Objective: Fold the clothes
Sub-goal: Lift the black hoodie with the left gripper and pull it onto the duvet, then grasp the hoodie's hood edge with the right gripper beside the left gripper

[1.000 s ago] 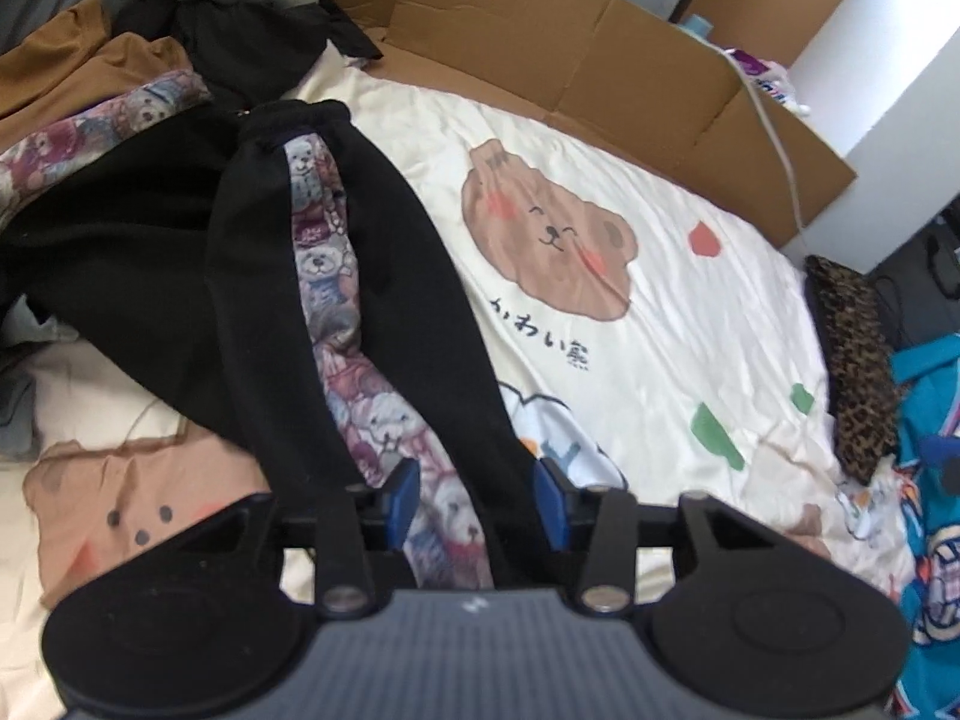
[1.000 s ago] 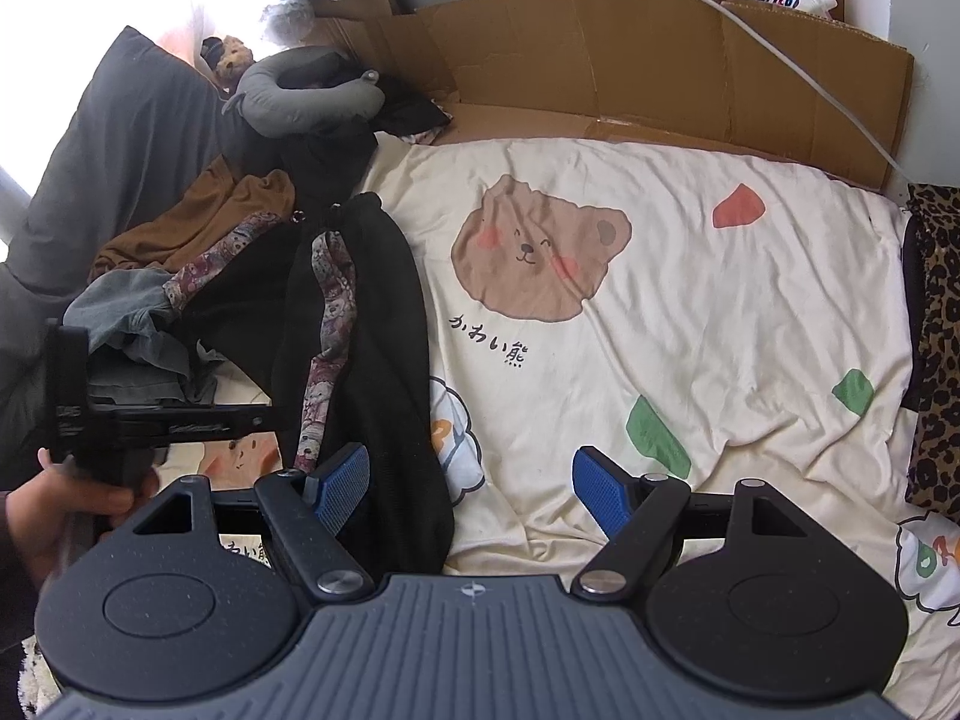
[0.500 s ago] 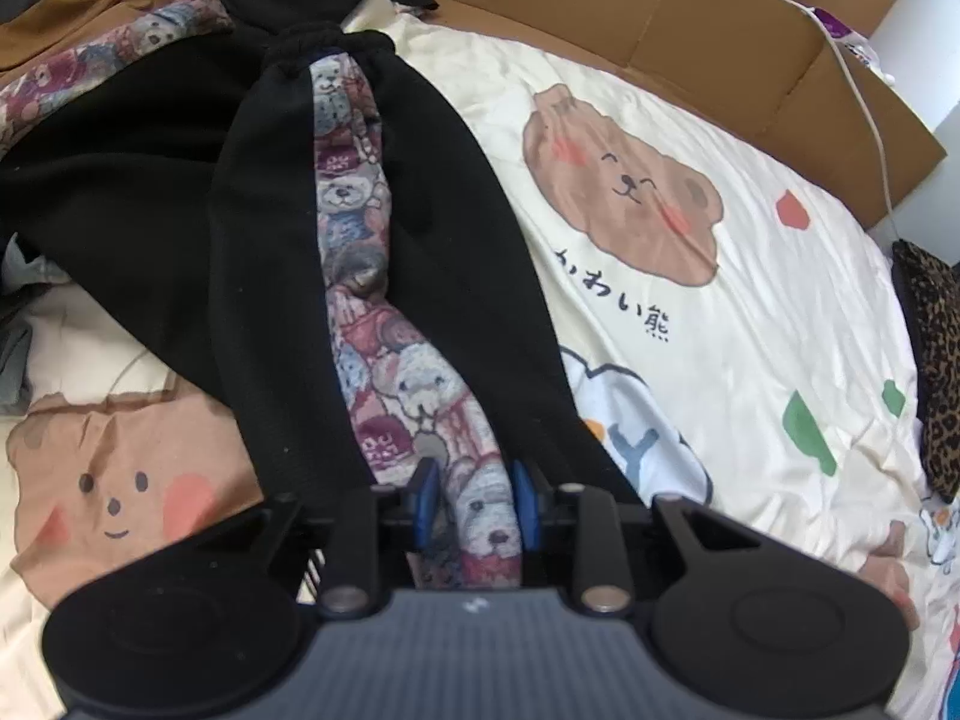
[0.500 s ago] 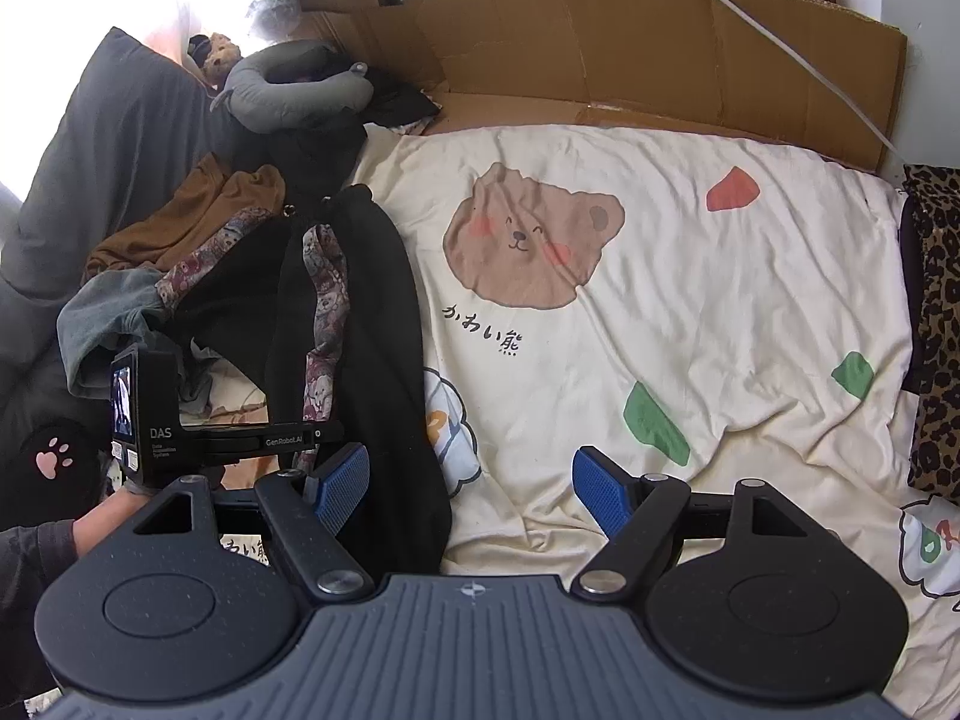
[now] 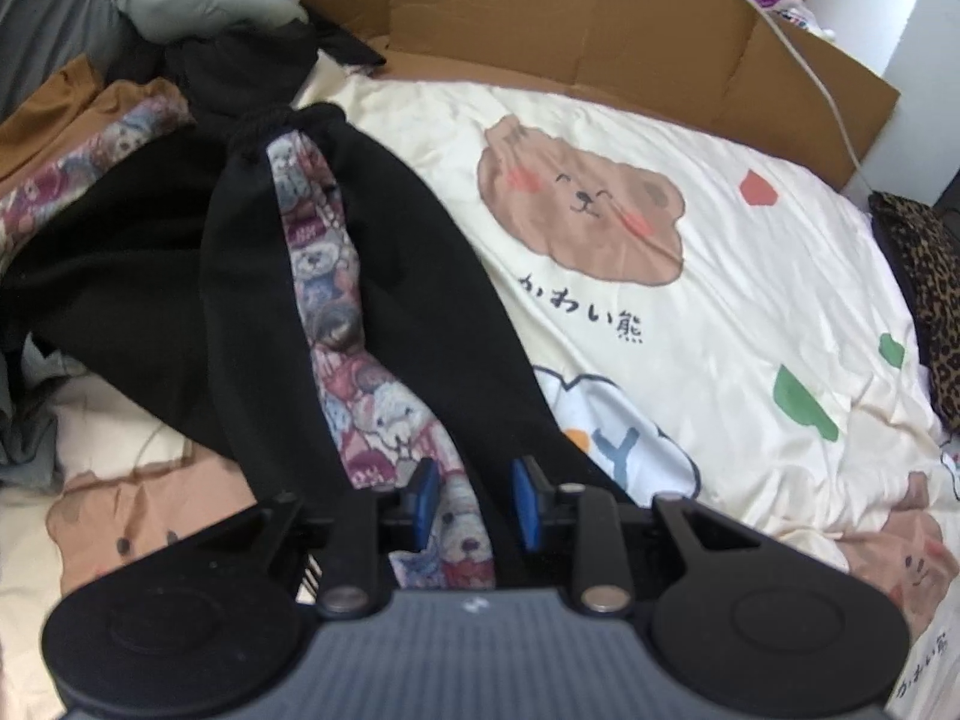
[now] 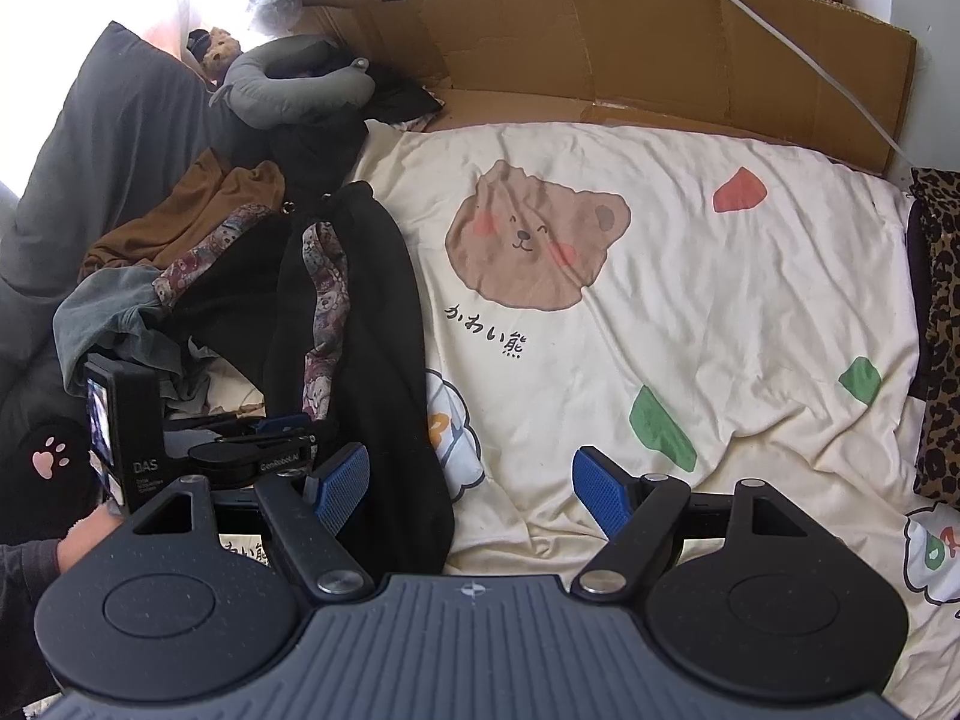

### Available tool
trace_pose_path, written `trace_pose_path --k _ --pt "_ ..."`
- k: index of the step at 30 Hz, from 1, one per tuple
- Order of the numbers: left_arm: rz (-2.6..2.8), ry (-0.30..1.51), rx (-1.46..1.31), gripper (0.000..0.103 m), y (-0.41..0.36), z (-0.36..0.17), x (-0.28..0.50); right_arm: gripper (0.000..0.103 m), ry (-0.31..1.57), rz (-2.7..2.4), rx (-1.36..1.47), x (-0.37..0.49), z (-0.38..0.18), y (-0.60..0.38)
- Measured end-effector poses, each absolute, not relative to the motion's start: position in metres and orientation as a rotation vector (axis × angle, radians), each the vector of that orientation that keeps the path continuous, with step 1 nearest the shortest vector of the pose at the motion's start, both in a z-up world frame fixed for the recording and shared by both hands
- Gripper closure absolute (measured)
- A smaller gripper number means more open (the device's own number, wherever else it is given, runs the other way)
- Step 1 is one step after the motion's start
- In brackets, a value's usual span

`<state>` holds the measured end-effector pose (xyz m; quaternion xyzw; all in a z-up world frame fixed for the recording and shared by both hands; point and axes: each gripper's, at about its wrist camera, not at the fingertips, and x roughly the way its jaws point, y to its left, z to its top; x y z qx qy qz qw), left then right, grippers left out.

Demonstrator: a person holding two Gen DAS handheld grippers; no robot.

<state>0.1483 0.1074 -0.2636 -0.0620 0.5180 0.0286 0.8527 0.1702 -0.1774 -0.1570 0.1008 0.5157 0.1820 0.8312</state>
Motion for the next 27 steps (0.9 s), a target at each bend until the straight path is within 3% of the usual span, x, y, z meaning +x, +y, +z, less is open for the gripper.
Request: trace_pose_path --k 12,15,17,27 --pt "0.089 1.122 -0.151 0.077 0.107 -0.285 0.143 0.024 1.101 0.392 0.214 0.172 -0.160 -0.181" --pt "0.089 1.124 -0.142 0.082 0.107 -0.286 0.142 0.024 1.107 0.395 0.222 0.173 -0.162 -0.181" --pt "0.083 1.116 -0.134 0.093 0.106 -0.285 0.142 0.024 1.112 0.398 0.235 0.175 -0.165 -0.179" --pt "-0.010 1.032 -0.199 0.096 0.108 -0.260 0.125 0.031 1.156 0.464 0.381 0.190 -0.189 -0.154"
